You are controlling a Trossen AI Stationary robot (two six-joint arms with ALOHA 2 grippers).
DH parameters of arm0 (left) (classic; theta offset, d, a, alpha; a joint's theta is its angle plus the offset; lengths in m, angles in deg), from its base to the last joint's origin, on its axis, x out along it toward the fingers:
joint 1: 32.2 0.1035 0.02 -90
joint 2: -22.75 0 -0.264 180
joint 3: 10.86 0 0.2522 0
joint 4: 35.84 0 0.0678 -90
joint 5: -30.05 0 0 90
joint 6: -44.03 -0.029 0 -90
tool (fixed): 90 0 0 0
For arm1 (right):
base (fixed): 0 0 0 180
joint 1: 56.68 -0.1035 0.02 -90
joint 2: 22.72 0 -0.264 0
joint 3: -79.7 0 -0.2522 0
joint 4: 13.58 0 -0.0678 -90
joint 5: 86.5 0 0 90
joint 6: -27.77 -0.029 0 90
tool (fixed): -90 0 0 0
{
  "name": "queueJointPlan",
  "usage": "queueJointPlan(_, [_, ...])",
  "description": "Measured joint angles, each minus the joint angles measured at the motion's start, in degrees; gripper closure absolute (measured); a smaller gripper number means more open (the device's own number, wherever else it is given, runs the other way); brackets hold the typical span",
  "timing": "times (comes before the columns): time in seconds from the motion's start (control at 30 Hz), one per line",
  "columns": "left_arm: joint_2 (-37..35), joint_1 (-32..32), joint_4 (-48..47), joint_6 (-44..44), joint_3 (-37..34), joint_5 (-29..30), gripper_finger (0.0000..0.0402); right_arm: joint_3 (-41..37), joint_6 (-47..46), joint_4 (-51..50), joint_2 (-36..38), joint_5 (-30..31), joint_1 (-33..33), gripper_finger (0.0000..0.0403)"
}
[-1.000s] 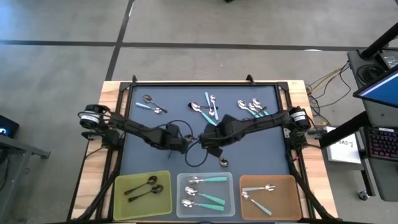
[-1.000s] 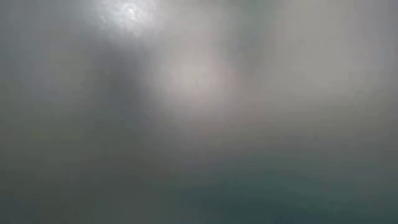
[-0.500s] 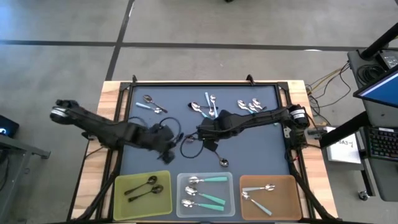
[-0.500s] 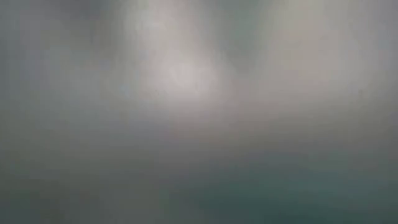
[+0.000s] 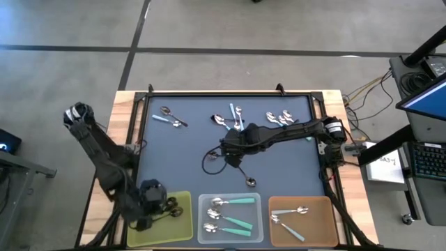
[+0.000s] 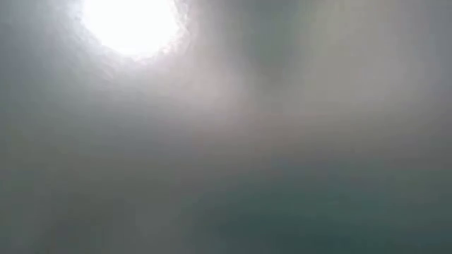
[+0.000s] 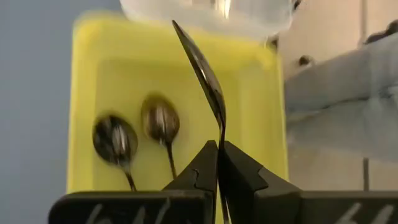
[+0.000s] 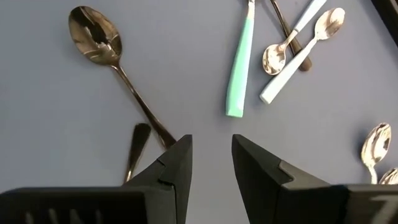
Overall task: Sort silverware by color (type)
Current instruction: Put the black spoon into the yellow bin, then put the blue spoon into the orange bin
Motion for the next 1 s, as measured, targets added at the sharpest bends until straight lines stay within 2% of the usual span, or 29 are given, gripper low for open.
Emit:
queueJointPlan(0.13, [3.6, -2.0, -0.6, 7.6, 0.0, -0.6, 0.0397, 0.0, -1.7, 0.0, 0.0, -0.4, 0.0, 0.0298])
queueJointPlan(0.23, [5.8, -1.9, -0.7, 9.3, 0.5, -2.4, 0.0383, 0.0, -3.0, 0.0, 0.0, -2.6, 0.0, 0.0298])
queueJointPlan(0.47, [8.6, -1.9, -1.0, 5.1, 3.5, -1.5, 0.0333, 0.0, -5.6, 0.0, -0.1, -6.1, -0.2, 0.0298])
queueJointPlan(0.6, [7.4, -1.9, -3.8, 3.9, 3.5, 3.0, 0.0309, 0.0, -9.0, 0.0, -0.1, -6.4, -0.5, 0.0298])
queueJointPlan(0.87, [4.7, -0.1, -8.5, -3.2, 3.5, 11.2, 0.0301, 0.0, -10.3, -0.1, -0.1, -10.4, -3.1, 0.0298])
queueJointPlan(1.0, [2.7, 4.6, -12.6, -4.3, 3.5, 11.0, 0.0301, 0.0, -9.1, -0.2, -0.1, -10.4, -4.6, 0.0298])
